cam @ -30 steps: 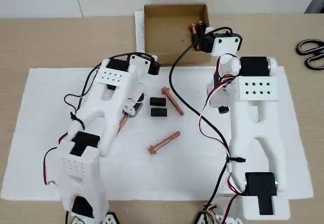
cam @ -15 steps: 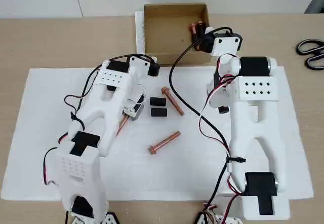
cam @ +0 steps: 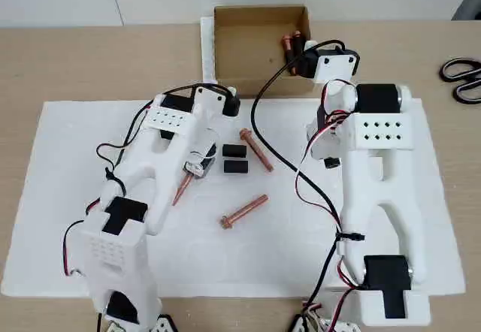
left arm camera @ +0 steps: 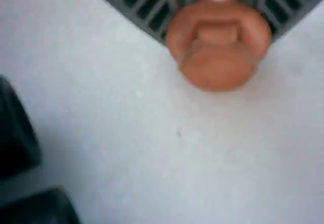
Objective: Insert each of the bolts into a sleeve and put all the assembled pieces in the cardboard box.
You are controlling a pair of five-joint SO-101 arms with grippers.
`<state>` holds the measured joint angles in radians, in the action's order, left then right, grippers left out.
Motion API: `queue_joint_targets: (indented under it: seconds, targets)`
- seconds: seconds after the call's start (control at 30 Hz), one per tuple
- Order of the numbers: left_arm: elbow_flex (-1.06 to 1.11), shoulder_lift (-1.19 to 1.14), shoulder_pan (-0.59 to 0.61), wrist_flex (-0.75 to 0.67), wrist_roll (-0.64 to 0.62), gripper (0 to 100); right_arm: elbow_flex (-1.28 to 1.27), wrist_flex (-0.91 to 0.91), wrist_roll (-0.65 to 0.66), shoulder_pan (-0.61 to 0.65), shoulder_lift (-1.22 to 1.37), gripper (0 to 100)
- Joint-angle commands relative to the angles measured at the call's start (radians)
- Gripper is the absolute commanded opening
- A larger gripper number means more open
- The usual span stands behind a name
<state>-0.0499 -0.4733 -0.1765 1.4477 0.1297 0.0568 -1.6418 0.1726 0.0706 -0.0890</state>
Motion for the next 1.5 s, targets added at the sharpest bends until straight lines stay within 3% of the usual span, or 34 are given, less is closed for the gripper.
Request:
queue_joint_targets:
  seconds: [0.0, 0.27, 0.6, 0.83, 1.1, 1.23, 1.47]
  targets:
    - [0.002, 0.006, 0.006, -0.014, -0.006, 2, 0.046, 0.010, -0.012, -0.007, -0.044, 1.7]
    - [-0.096, 0.011, 0.011, 0.087, -0.008, 2, 0.046, 0.010, -0.012, -0.005, -0.044, 1.7]
    - [-0.400, 0.011, 0.014, 0.299, -0.008, 1, 0.052, 0.028, -0.012, -0.008, -0.050, 1.8]
    - [-0.519, 0.118, 0.072, 0.305, -0.026, 1, 0.133, 0.004, -0.012, -0.008, -0.059, 0.7]
    - [-0.484, 0.368, 0.144, 0.305, -0.028, 1, 0.147, 0.030, -0.084, -0.010, -0.443, 0.9]
    - [-0.357, 0.465, 0.147, 0.304, -0.028, 1, -0.034, 0.166, -0.097, -0.077, -0.725, 0.9]
    - [-0.199, 0.572, 0.150, 0.302, -0.029, 1, -0.609, 0.481, -0.052, -0.124, -1.093, 0.3]
